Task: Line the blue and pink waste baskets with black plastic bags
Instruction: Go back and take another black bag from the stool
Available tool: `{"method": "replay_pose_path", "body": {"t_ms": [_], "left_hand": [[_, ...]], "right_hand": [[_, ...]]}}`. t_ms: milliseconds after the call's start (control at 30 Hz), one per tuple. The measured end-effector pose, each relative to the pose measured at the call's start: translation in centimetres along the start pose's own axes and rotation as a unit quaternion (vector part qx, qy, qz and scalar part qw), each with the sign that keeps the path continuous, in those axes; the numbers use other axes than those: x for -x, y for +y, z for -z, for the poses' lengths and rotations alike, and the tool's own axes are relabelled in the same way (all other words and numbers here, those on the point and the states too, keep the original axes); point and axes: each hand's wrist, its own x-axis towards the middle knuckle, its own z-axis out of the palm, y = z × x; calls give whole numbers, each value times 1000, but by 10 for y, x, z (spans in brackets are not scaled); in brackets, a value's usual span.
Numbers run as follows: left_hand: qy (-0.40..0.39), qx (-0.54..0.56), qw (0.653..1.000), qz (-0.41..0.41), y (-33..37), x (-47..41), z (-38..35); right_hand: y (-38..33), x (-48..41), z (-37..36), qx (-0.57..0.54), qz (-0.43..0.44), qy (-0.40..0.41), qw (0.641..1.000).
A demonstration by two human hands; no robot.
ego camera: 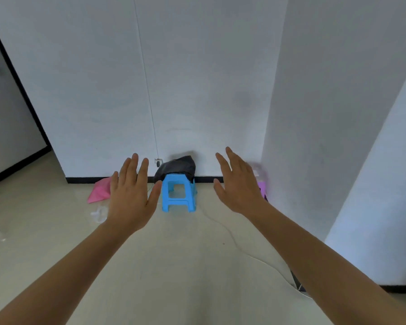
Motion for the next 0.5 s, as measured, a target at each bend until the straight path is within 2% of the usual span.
{"method": "replay_pose_path", "body": {"t_ms": [133,300,500], "left_hand": [[2,-6,1000,2,-55,-96,-70],[-11,8,1000,15,-104,-233,-134],[-29,-8,999,-16,-145,-365,-229]], "right_hand": [[12,-121,-75,23,22,-12,999],[38,-263,-132,22,18,-18,999],[91,-389,-214,5,-16,-9,1000]]}}
